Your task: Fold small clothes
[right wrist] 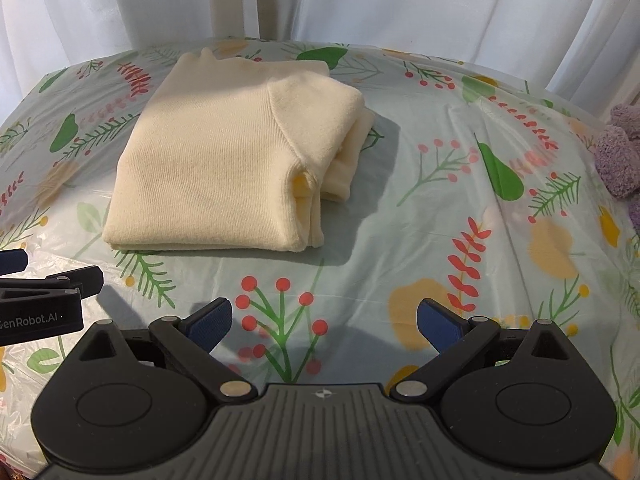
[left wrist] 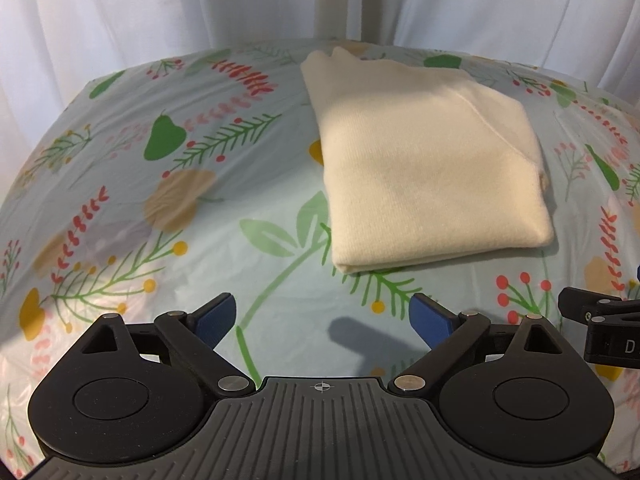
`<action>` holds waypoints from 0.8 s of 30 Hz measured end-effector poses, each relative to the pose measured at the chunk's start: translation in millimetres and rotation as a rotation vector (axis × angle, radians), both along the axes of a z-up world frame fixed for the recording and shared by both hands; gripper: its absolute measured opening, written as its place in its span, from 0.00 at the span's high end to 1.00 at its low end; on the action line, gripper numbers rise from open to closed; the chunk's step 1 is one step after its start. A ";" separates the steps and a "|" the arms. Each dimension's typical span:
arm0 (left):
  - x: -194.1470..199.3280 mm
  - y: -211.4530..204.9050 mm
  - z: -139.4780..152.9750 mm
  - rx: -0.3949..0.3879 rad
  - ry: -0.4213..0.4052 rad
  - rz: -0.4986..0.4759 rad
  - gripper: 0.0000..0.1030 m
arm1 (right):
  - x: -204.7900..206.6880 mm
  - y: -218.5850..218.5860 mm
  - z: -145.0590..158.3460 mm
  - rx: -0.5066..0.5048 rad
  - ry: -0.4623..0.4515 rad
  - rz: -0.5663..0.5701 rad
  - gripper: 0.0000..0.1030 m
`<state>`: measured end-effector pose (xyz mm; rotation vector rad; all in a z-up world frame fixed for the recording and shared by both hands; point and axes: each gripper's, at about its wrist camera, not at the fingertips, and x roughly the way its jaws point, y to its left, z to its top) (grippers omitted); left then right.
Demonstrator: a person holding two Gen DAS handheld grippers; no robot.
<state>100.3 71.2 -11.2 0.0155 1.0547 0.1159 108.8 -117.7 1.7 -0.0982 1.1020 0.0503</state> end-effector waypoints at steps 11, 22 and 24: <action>3.6 -4.1 -2.8 0.001 0.021 -0.016 0.06 | 3.0 -1.1 -1.7 -0.008 0.022 -0.013 0.04; 4.7 -3.4 -4.6 0.002 0.033 -0.020 0.06 | 5.5 -1.7 -1.9 0.002 0.031 -0.017 0.04; 5.4 -3.0 -5.2 0.000 0.039 -0.020 0.06 | 5.4 -1.7 -1.9 0.002 0.031 -0.019 0.04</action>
